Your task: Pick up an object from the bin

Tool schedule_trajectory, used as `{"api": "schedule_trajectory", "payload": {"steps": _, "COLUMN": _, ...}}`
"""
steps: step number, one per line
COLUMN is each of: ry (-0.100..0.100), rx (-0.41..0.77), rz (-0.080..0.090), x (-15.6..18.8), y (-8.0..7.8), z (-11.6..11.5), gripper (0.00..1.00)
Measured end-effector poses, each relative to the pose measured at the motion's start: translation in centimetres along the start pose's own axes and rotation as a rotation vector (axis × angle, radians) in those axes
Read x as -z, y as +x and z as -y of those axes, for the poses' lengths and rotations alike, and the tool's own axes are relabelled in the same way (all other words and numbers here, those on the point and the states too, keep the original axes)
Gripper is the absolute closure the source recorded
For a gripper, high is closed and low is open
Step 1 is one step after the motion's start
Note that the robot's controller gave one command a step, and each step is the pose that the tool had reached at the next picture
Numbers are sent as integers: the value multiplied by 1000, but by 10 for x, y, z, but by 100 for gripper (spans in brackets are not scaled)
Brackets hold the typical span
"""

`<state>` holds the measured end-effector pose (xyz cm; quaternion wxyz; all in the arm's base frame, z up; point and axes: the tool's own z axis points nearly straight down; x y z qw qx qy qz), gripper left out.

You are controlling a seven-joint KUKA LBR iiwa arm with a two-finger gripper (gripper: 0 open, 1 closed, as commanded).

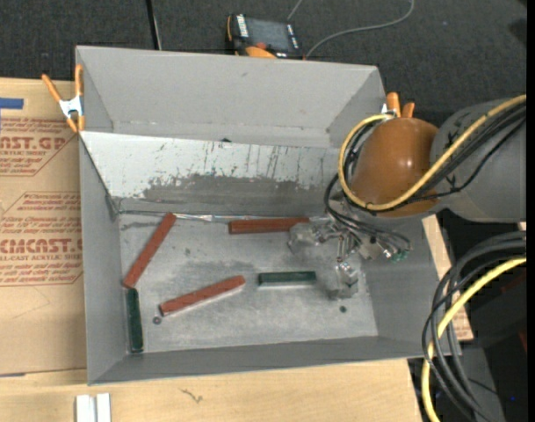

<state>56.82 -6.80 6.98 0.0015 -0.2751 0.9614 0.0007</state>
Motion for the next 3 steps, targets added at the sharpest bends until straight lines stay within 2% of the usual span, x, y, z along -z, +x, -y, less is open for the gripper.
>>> {"api": "schedule_trajectory", "payload": {"steps": 1, "ry": -5, "rx": 71, "rz": -2, "x": 0, "y": -15, "z": -78, "gripper": 0}}
{"api": "schedule_trajectory", "payload": {"steps": 2, "ry": -1, "rx": 63, "rz": -2, "x": 0, "y": -14, "z": -73, "gripper": 100}}
{"api": "schedule_trajectory", "payload": {"steps": 3, "ry": 5, "rx": 61, "rz": 6, "x": 145, "y": -22, "z": -91, "gripper": 100}}
